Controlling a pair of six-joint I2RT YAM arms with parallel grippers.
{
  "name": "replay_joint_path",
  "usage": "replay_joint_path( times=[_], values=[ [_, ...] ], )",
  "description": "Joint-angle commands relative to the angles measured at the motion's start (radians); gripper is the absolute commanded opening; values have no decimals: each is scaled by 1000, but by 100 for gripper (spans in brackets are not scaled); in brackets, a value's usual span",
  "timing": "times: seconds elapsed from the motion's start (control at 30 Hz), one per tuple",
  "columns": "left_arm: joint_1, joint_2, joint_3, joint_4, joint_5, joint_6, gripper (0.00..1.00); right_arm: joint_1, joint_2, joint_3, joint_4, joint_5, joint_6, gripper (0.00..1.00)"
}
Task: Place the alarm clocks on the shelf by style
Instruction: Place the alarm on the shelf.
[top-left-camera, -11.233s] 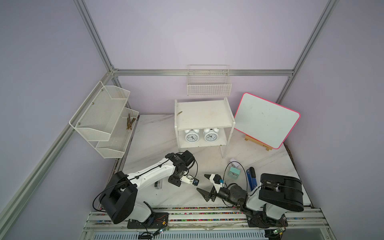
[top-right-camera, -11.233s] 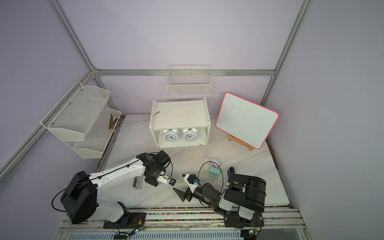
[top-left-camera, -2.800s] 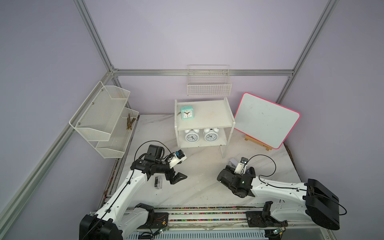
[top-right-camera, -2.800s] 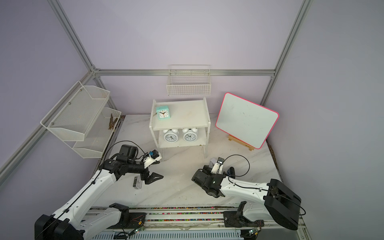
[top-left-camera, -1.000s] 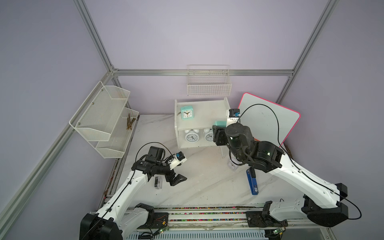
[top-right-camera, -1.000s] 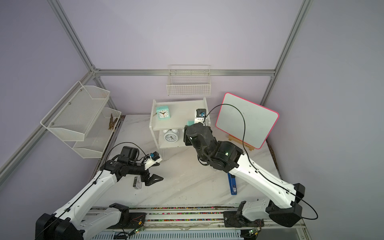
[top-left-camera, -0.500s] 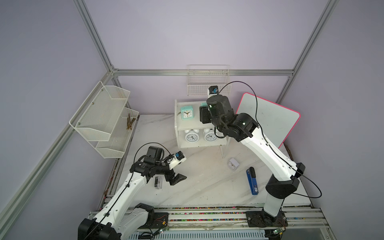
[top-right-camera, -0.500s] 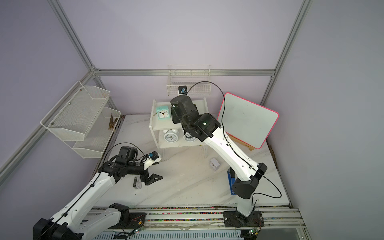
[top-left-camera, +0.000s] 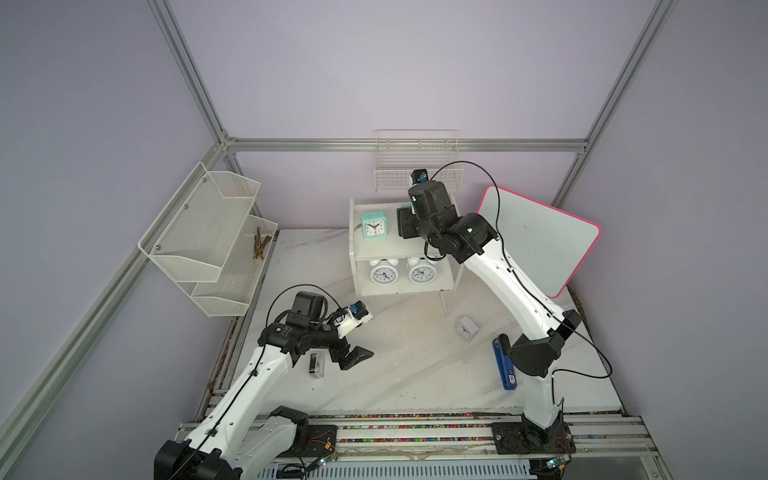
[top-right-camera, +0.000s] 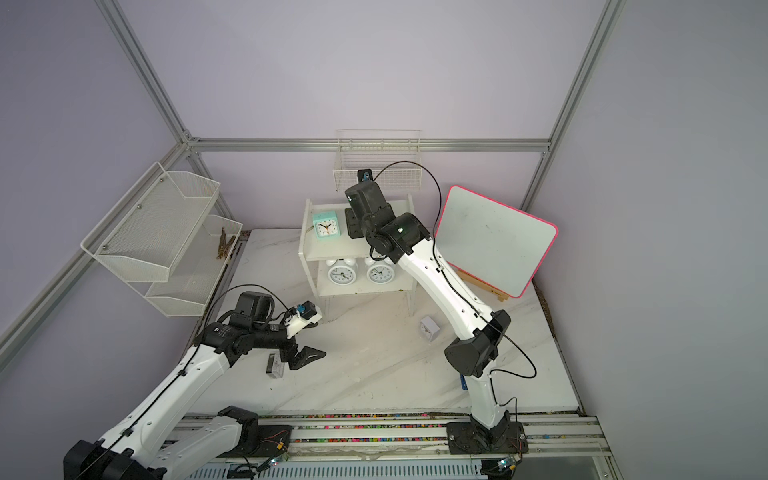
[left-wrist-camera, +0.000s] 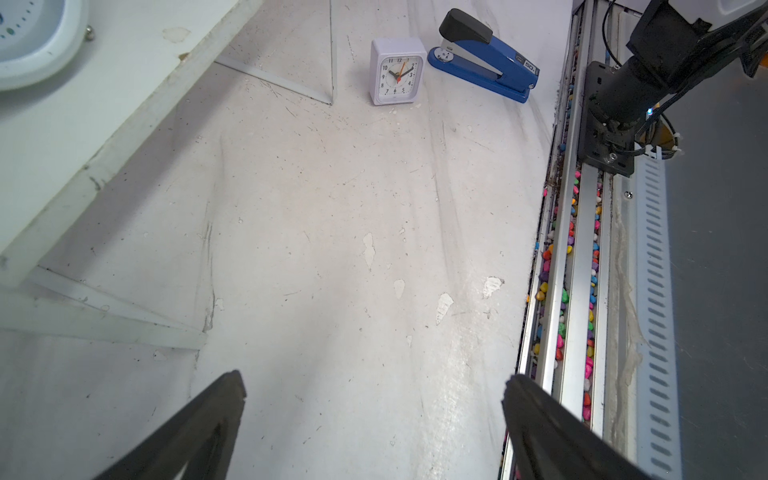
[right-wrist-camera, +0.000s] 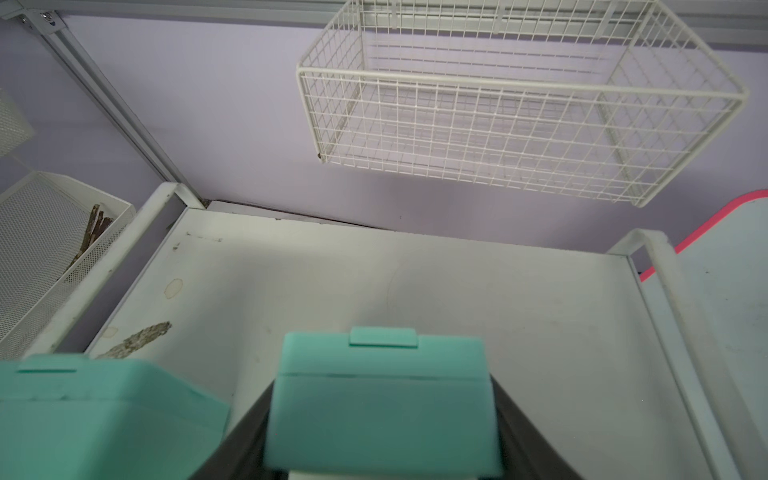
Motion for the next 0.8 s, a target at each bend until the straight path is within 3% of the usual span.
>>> replay_joint_path(
  times=[0.0, 0.27, 0.53, 0.67, 0.77],
  values=[
    [-6, -19, 28, 1, 29, -4, 100, -1, 7, 26, -6, -17, 7, 34],
    [-6, -24, 23, 3, 26, -2, 100, 1, 9, 26, -30, 3, 24, 38],
    [-5, -24, 16, 8, 26, 0, 100, 13, -3, 26, -42, 23, 9, 78],
    [-6, -21, 11, 11, 25, 5, 100, 20, -25, 26, -40, 34, 2, 89],
    [-6, -19, 12, 11, 25, 5, 100, 26, -49, 21, -39, 43, 2, 92]
  ],
)
